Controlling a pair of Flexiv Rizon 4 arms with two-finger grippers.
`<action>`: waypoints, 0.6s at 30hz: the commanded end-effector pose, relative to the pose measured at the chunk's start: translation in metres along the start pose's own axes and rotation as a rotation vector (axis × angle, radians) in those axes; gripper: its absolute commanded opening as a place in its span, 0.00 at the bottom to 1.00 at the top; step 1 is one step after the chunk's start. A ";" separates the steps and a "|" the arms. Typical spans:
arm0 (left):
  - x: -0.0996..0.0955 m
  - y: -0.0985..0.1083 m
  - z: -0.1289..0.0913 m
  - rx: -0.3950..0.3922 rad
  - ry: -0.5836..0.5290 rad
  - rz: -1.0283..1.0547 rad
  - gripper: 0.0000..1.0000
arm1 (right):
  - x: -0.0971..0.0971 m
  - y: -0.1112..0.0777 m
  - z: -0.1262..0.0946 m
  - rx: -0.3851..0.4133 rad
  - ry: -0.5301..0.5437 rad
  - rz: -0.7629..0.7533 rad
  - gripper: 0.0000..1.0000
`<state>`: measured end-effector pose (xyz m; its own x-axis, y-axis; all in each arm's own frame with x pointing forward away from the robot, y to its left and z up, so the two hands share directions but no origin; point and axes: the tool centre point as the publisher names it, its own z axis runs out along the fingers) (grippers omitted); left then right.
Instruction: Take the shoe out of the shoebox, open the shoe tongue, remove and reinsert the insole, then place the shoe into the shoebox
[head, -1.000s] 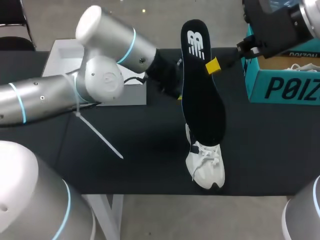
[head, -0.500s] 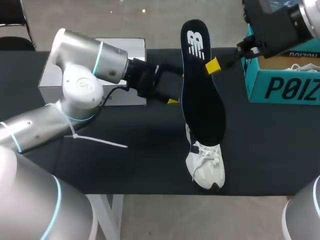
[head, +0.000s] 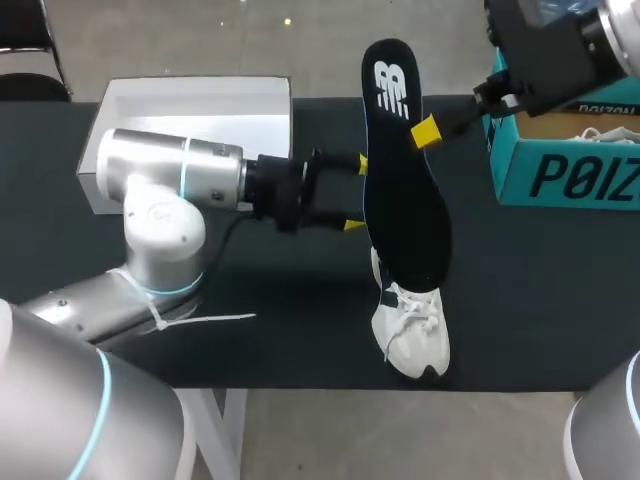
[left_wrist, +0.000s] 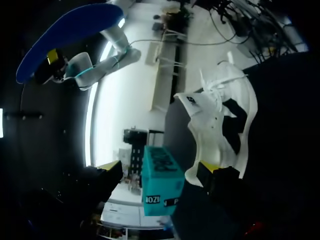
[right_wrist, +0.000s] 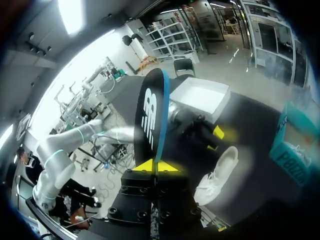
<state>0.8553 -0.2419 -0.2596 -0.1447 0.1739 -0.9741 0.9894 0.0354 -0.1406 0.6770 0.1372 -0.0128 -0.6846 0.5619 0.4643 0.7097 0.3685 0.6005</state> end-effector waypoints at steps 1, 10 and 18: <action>0.001 -0.010 0.011 -0.005 -0.156 0.011 1.00 | 0.000 0.003 0.002 0.005 0.000 0.001 0.00; -0.013 -0.018 0.030 -0.012 -0.186 0.053 1.00 | 0.000 0.003 0.002 0.005 0.000 0.001 0.00; -0.028 -0.024 0.047 -0.036 -0.203 0.084 1.00 | 0.000 0.003 0.002 0.005 0.000 0.001 0.00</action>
<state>0.8374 -0.2840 -0.2372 -0.0585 -0.0186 -0.9981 0.9971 0.0470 -0.0594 0.6770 0.1372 -0.0127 -0.6846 0.5620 0.4643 0.7097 0.3684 0.6005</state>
